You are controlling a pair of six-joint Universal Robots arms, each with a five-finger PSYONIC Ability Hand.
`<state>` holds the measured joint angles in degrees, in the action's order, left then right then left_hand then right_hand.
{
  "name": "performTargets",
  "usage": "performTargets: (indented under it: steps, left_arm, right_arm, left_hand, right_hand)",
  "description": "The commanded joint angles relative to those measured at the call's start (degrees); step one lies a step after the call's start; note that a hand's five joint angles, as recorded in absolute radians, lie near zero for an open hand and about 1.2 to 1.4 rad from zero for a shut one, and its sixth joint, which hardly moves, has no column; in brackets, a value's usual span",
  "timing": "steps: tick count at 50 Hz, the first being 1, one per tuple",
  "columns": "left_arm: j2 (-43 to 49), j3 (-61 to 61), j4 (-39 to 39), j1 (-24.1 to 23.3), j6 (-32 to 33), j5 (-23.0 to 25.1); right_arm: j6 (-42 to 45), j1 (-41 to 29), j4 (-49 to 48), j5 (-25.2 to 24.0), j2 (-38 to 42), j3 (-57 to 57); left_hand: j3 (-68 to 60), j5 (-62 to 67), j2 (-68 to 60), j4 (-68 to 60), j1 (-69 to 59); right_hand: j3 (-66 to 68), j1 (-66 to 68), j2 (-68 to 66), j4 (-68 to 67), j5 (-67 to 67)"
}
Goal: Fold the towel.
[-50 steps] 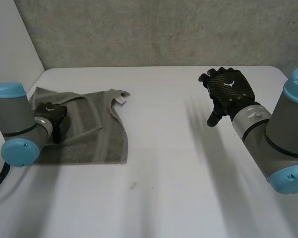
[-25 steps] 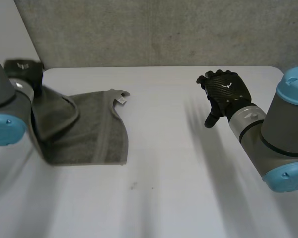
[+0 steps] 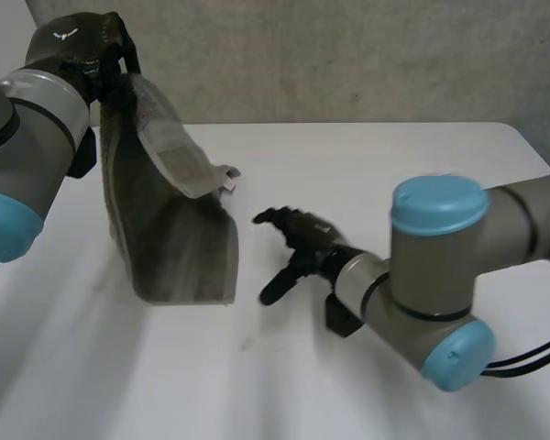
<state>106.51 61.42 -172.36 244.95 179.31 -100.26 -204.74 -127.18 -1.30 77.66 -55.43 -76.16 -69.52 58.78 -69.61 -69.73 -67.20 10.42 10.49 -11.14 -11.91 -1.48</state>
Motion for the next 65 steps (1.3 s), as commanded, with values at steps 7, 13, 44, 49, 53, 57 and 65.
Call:
performTargets:
  steps: [7, 13, 44, 49, 53, 57, 65]
  left_arm:
    - [-2.80, -3.59, -0.26, -6.51, -2.30, -6.53]
    - [-2.89, -5.43, -0.44, -11.34, -4.67, -8.90]
    - [-2.98, -1.74, -5.01, -8.44, -16.53, -16.38]
    - [-2.63, 2.82, -5.45, -2.56, -15.74, -16.02]
    - [-1.57, 5.19, -5.97, -2.73, -16.00, -16.02]
    - [1.06, 8.88, -6.85, -2.73, -16.62, -16.02]
    - [3.26, 14.85, -7.82, -3.08, -18.90, -16.11]
  right_arm:
    - [-19.80, -6.49, -1.07, -0.41, 12.18, 13.92]
    - [-23.77, -7.82, -2.65, -0.41, 13.33, 17.01]
    - [-14.11, -1.75, -6.34, 12.34, 10.60, 14.73]
    - [8.77, 5.10, -9.24, 7.87, 0.60, 12.71]
    - [20.03, 5.54, -8.37, 4.09, -3.35, 12.79]
    - [36.64, 5.46, -1.71, 2.40, -8.63, 13.67]
    - [57.23, 4.93, 11.39, 6.17, -8.91, 15.96]
  left_hand:
    - [-10.48, 11.22, -10.39, -10.27, -12.80]
    - [-10.48, 11.22, -10.39, -10.27, -12.80]
    - [-10.48, 11.22, -10.39, -10.27, -12.80]
    - [-10.48, 11.22, -10.39, -10.27, -12.80]
    - [-10.48, 11.22, -10.39, -10.27, -12.80]
    - [-10.48, 11.22, -10.39, -10.27, -12.80]
    - [-10.48, 11.22, -10.39, -10.27, -12.80]
  right_hand:
    - [-0.42, -0.49, 1.14, 1.91, 1.48]
    - [-0.42, -0.49, 1.14, 1.91, 1.48]
    - [69.58, 69.51, -68.86, -68.09, -68.52]
    - [69.58, 69.51, -68.86, -68.09, -68.52]
    - [69.58, 69.51, -68.86, -68.09, -68.52]
    - [69.58, 69.51, -68.86, -68.09, -68.52]
    - [69.58, 69.51, -68.86, -68.09, -68.52]
